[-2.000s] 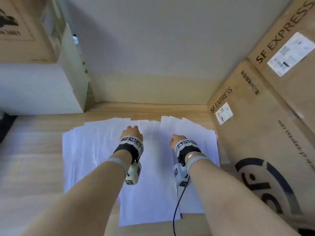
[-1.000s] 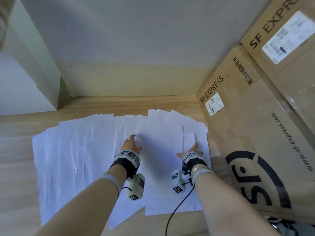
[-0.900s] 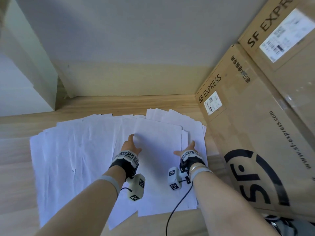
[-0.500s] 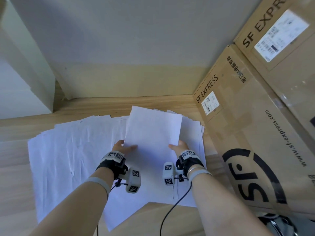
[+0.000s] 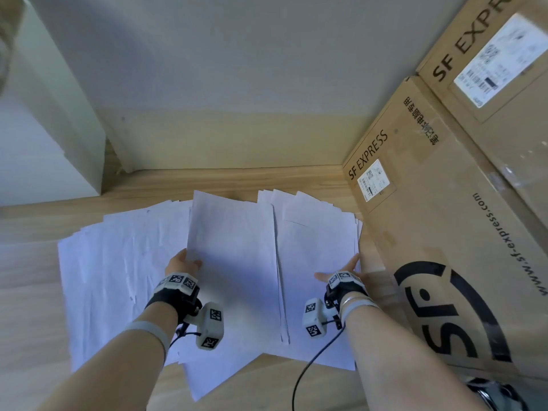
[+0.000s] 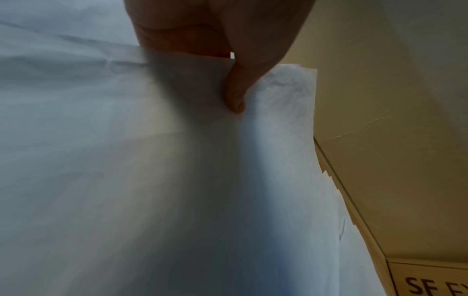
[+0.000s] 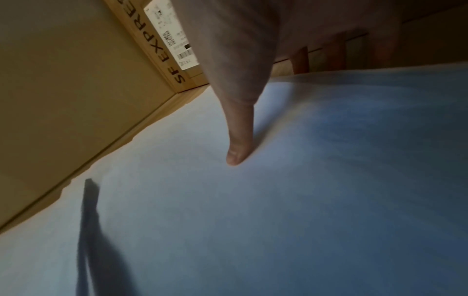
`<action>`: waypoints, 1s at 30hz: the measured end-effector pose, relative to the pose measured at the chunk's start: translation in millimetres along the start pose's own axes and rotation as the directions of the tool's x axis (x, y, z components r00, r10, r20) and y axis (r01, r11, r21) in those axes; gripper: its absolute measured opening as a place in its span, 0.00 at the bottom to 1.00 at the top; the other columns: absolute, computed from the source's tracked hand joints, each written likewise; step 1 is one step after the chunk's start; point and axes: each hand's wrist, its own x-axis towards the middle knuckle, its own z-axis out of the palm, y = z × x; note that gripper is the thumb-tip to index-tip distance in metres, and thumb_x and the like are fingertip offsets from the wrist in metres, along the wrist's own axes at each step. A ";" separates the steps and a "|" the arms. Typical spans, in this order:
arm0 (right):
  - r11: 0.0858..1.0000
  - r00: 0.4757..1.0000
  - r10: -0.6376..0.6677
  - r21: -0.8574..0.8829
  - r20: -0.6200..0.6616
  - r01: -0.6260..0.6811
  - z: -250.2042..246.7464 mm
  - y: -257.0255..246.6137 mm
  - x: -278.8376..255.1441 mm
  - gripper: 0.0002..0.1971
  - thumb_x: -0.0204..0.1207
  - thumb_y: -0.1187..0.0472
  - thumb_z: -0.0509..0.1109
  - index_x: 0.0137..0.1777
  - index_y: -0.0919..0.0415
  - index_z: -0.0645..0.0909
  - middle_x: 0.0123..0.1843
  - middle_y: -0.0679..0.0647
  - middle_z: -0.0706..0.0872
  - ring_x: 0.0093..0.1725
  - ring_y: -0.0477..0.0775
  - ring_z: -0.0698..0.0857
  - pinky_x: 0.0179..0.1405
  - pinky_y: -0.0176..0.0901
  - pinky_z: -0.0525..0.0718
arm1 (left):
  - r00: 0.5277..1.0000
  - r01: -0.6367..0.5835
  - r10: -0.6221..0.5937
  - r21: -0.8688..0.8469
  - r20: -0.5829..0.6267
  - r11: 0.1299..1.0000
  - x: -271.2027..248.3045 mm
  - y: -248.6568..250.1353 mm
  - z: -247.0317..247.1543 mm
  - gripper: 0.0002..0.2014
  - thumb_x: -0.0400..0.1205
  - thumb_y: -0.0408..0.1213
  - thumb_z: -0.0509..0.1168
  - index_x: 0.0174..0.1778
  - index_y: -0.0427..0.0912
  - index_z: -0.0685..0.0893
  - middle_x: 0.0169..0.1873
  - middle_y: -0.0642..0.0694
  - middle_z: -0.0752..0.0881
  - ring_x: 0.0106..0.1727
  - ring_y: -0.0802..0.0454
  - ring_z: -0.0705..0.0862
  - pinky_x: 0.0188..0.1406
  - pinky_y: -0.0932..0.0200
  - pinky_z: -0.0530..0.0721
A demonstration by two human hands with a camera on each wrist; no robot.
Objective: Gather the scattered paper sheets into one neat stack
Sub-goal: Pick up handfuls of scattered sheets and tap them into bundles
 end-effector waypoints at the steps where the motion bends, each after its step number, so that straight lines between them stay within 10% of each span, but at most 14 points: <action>1: 0.998 0.999 -0.042 0.040 -0.010 0.042 -0.5 1.0 -1.3 0.62 0.64 0.52 0.80 0.81 0.48 0.30 0.84 0.64 0.52 0.80 0.67 0.62 0.76 0.65 0.66 | 1.000 0.002 -0.002 0.001 0.002 1.000 -0.8 -1.0 -0.2 0.21 0.80 0.29 0.61 0.70 0.38 0.76 0.63 0.32 0.83 0.63 0.33 0.81 0.59 0.47 0.78; 4: 0.969 0.983 -0.165 0.171 -0.085 0.177 -6.0 4.8 1.1 0.36 0.76 0.65 0.69 0.81 0.58 0.55 0.77 0.67 0.68 0.73 0.69 0.73 0.67 0.59 0.74 | 1.000 0.002 -0.002 0.014 0.005 1.000 -0.6 -2.4 0.6 0.20 0.80 0.29 0.61 0.70 0.37 0.76 0.63 0.32 0.83 0.63 0.32 0.81 0.59 0.47 0.78; 7: 0.982 0.981 -0.179 0.041 -0.073 0.182 -23.2 1.3 -8.3 0.09 0.80 0.63 0.65 0.50 0.72 0.77 0.66 0.66 0.82 0.63 0.65 0.82 0.59 0.50 0.80 | 1.000 -0.003 0.003 0.051 -0.002 0.999 -0.3 -3.5 -1.0 0.19 0.80 0.29 0.61 0.68 0.36 0.78 0.61 0.31 0.84 0.61 0.32 0.81 0.56 0.48 0.78; 11: 0.930 0.955 -0.285 0.216 -0.084 0.296 -35.8 -1.4 -11.4 0.15 0.80 0.68 0.59 0.63 0.73 0.78 0.61 0.69 0.84 0.49 0.63 0.80 0.52 0.50 0.79 | 1.000 -0.004 0.006 0.074 -0.020 0.997 1.5 -7.9 -5.7 0.19 0.79 0.28 0.60 0.68 0.36 0.78 0.61 0.31 0.84 0.61 0.32 0.81 0.57 0.47 0.78; 19: 0.827 0.920 -0.282 0.416 -0.274 0.377 -64.5 -16.2 -25.6 0.17 0.82 0.65 0.58 0.68 0.68 0.76 0.65 0.68 0.82 0.63 0.68 0.81 0.53 0.45 0.76 | 0.999 0.020 -0.017 0.068 -0.050 0.997 0.5 -15.2 -13.5 0.17 0.80 0.27 0.59 0.66 0.35 0.79 0.59 0.30 0.84 0.52 0.35 0.81 0.48 0.51 0.74; 30: 0.712 0.912 -0.275 0.573 -0.305 0.406 -19.4 -54.7 -39.5 0.16 0.82 0.63 0.54 0.62 0.66 0.79 0.61 0.67 0.84 0.53 0.64 0.82 0.54 0.48 0.77 | 0.998 0.031 -0.030 0.036 -0.047 0.999 2.5 -22.6 -25.8 0.19 0.80 0.26 0.58 0.67 0.36 0.78 0.61 0.30 0.84 0.62 0.32 0.82 0.58 0.47 0.79</action>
